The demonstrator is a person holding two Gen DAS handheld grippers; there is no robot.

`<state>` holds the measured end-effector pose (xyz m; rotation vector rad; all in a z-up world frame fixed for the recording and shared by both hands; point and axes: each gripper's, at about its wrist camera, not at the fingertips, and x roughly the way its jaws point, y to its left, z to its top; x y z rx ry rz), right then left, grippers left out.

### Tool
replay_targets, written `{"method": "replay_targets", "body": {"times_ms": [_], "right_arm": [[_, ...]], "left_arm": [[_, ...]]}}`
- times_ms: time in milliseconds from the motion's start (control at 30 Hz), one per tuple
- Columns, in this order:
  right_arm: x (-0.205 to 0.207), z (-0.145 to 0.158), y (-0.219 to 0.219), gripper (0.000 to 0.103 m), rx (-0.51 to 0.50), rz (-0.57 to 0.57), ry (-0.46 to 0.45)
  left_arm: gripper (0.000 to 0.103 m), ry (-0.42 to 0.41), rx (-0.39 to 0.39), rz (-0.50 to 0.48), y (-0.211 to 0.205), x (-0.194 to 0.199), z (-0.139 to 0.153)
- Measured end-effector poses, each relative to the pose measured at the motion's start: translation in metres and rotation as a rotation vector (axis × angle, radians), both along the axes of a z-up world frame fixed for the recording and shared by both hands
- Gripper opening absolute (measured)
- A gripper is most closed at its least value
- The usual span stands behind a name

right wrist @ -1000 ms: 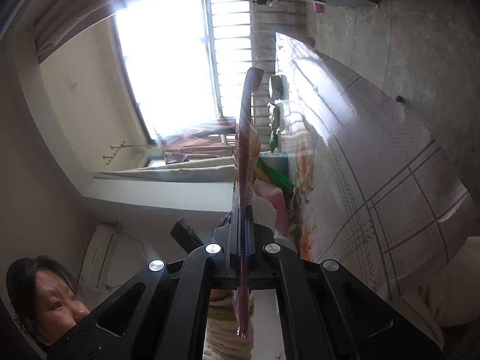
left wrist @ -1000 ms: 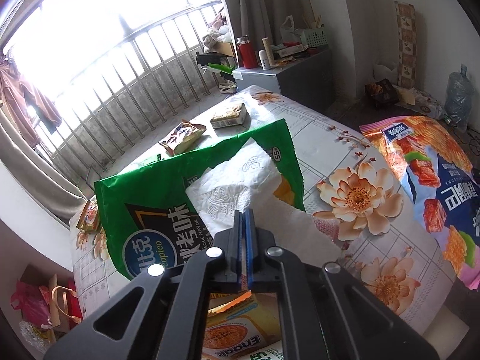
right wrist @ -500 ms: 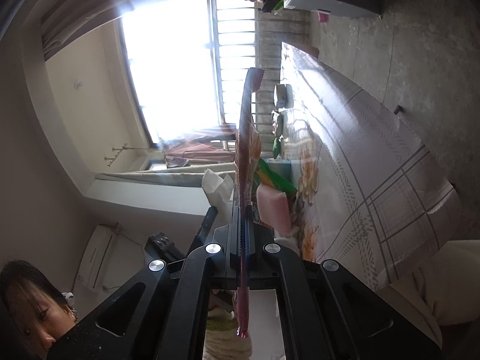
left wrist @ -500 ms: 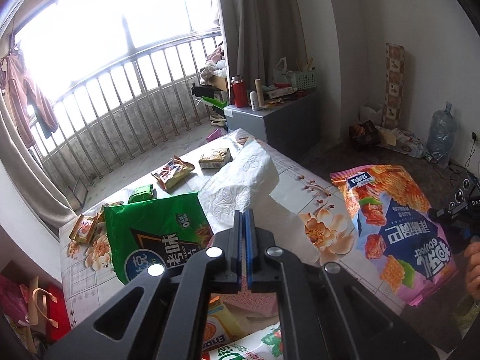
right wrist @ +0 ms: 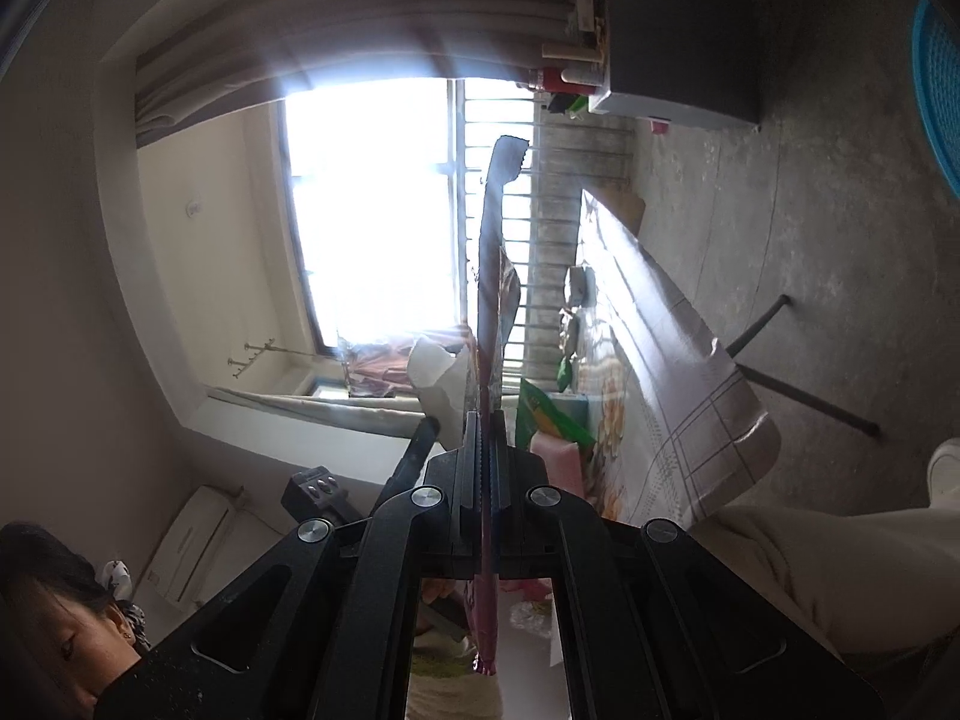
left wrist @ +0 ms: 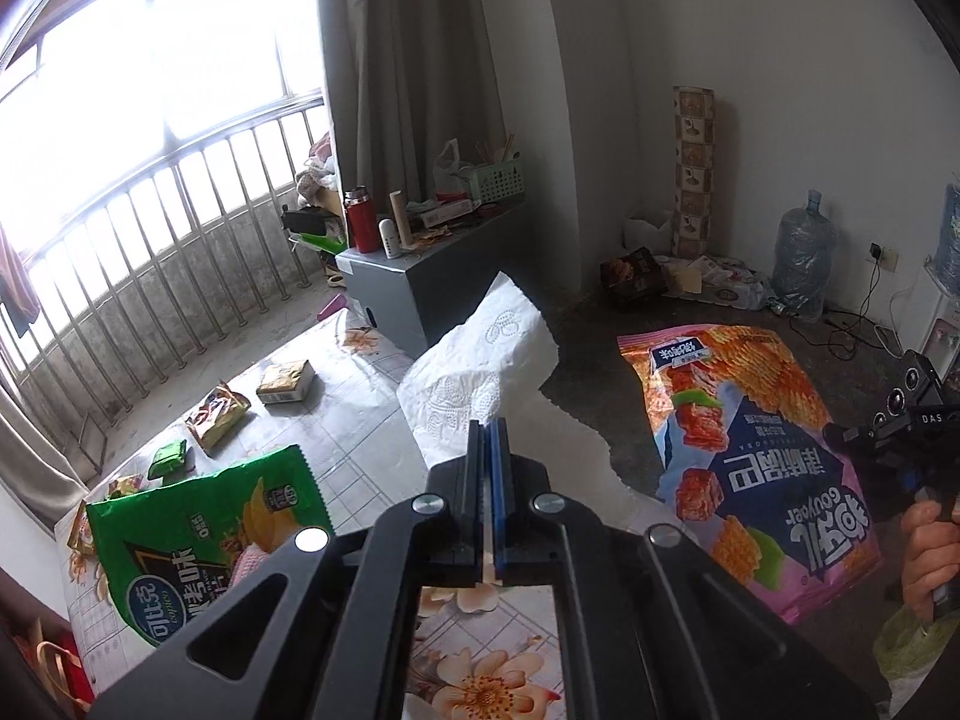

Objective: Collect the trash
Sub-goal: 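Carry the tissue with the left gripper toward the wastebasket while the right gripper carries the pink bag, then open the right gripper over the blue wastebasket while the left gripper releases the tissue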

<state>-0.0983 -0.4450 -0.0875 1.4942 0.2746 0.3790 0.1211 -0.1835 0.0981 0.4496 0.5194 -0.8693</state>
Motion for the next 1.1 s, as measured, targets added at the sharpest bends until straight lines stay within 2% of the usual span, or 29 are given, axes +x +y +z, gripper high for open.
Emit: {"method": "replay_targets", "body": {"times_ms": [167,333,467,600,733,900,1000,1100], "right_arm": [[-0.034,-0.008,-0.017,0.0,-0.012,-0.083,0.023],[-0.075,-0.016,-0.037,0.0,-0.053,-0.189,0.095],[-0.111,-0.018,-0.056,0.0,-0.134,-0.305,0.219],[-0.136,-0.02,-0.076,0.0,-0.204,-0.415,0.372],[-0.138,-0.029,-0.091,0.0,-0.264,-0.486,0.559],[-0.121,-0.053,-0.111,0.0,-0.325,-0.512,0.748],[-0.102,-0.066,-0.117,0.001,-0.359,-0.526,0.828],[-0.087,-0.072,-0.128,0.001,-0.383,-0.55,0.87]], "left_arm": [[0.002,0.025,0.013,-0.082,-0.052,-0.025,-0.005],[0.002,0.058,0.057,-0.167,-0.115,-0.052,-0.019],[0.002,0.111,0.101,-0.225,-0.173,-0.069,-0.042],[0.002,0.17,0.159,-0.26,-0.234,-0.081,-0.08],[0.002,0.24,0.231,-0.278,-0.287,-0.082,-0.13],[0.002,0.262,0.317,-0.263,-0.338,-0.075,-0.189],[0.002,0.275,0.359,-0.254,-0.361,-0.068,-0.219],[0.003,0.273,0.389,-0.245,-0.38,-0.063,-0.246]]}}
